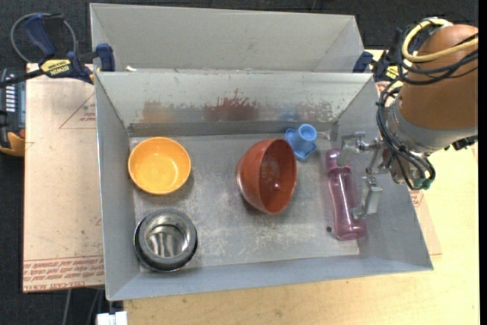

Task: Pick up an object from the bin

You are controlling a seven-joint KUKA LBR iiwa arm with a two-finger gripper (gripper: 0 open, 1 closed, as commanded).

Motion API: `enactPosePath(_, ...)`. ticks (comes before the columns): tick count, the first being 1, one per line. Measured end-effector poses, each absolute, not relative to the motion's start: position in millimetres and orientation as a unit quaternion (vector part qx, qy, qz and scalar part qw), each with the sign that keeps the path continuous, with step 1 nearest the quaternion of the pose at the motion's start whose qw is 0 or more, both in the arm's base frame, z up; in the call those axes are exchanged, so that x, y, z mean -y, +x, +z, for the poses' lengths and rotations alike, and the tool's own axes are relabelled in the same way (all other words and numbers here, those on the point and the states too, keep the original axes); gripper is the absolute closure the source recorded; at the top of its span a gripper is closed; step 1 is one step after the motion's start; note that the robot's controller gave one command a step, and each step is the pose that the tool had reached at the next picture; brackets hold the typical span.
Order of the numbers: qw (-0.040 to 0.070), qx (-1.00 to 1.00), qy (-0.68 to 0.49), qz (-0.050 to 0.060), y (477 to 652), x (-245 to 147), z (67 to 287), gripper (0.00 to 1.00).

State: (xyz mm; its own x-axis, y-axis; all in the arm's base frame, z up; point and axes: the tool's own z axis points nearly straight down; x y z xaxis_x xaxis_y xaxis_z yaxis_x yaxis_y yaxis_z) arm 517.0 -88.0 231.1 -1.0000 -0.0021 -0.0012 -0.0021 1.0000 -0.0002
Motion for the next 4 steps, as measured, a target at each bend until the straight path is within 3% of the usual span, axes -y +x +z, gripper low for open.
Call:
enactPosePath(1,0.001,-1.0,-0.001,0.0,517.0,87.9,231.1,0.0)
enactPosePath(2,-0.001,-1.0,-0.016,0.001,525.7,53.3,176.0,0.0)
enactPosePath(3,0.004,-1.0,-0.007,0.0,516.7,47.0,175.6,0.0)
enactPosePath(4,0.007,-1.0,-0.02,-0.001,514.6,37.0,160.5,0.0)
